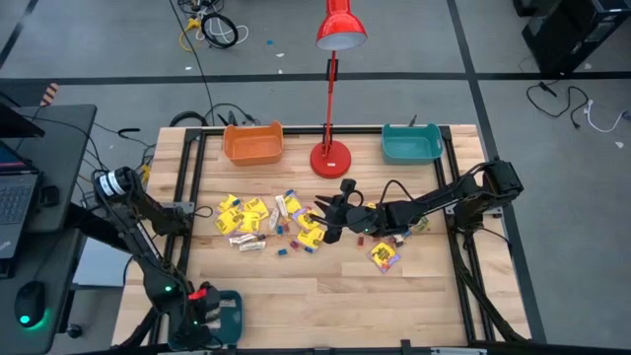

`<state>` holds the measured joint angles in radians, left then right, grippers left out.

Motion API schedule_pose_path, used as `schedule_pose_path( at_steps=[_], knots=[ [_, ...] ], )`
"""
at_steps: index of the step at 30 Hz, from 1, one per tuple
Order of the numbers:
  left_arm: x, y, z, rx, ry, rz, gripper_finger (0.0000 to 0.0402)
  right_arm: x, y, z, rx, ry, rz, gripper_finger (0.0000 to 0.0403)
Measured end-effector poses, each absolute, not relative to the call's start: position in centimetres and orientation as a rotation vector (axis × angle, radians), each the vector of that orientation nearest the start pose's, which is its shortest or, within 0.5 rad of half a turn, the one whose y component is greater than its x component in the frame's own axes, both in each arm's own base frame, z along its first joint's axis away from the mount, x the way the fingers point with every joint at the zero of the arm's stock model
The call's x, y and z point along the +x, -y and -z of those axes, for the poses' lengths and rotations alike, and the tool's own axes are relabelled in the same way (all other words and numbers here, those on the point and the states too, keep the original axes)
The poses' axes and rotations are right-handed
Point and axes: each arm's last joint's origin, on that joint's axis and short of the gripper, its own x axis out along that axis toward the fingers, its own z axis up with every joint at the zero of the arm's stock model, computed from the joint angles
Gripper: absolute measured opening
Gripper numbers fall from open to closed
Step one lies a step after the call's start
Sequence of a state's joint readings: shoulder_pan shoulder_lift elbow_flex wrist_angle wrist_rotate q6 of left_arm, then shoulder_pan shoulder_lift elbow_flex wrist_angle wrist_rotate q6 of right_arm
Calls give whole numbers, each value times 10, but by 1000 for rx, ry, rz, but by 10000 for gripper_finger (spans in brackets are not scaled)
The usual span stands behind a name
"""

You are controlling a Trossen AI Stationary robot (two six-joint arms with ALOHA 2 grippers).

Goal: Sort candy
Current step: Put the white candy into the blue bin

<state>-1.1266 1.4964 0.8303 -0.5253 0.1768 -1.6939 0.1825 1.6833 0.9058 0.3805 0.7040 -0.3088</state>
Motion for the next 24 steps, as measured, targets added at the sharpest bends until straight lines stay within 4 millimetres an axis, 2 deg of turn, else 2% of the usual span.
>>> schedule_pose_path(
  at_steps=[6, 12, 18, 24],
  knots=[
    [109, 242, -176, -735, -1615, -66, 0, 347, -45, -202, -471, -441, 456, 50],
    [112, 245, -199, -670, -1562, -18, 0, 347, -44, -202, -470, -441, 458, 50],
    [117, 238, -224, -463, -1420, -78, 0, 347, -44, -203, -451, -425, 465, 50],
    [131, 215, -243, -178, -1234, -214, 0, 353, -35, -207, -367, -375, 362, 42]
  ],
)
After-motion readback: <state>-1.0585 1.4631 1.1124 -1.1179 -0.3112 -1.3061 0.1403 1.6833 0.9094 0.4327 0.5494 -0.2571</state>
